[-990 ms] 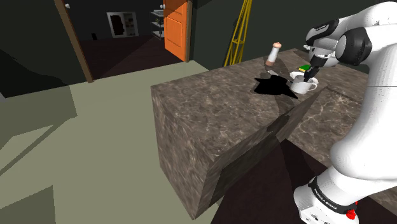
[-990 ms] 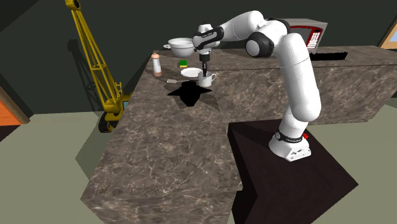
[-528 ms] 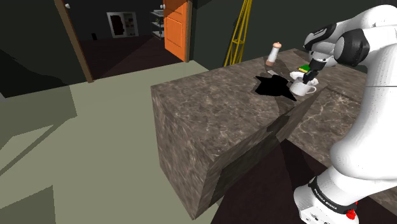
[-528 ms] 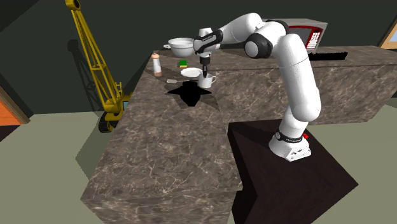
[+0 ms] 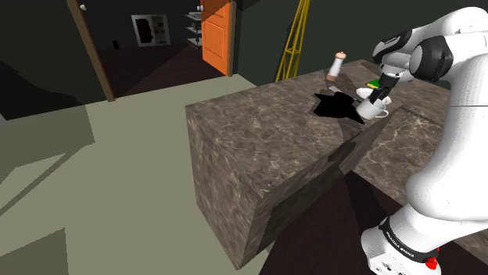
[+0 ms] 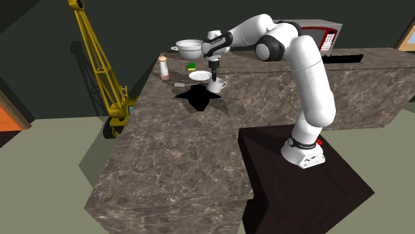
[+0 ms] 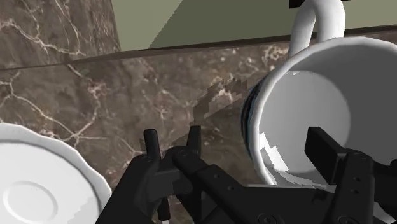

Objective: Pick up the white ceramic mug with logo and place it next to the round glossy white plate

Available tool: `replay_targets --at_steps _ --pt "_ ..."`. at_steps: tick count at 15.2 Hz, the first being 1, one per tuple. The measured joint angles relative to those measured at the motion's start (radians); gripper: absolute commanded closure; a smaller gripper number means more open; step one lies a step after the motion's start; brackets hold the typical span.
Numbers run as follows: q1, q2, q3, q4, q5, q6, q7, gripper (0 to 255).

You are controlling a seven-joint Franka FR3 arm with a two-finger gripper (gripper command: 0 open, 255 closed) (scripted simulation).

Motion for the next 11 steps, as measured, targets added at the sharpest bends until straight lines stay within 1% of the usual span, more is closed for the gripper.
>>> replay_targets --at_steps 3,8,11 --pt "0.002 0.000 0.001 -0.001 0.000 0.000 0.001 0" --pt "0.000 -0.028 -0.009 0.074 -0.018 -0.098 0.018 0" --pt "-0.001 -0.031 -0.010 0.082 -0.020 -0.109 0.018 0"
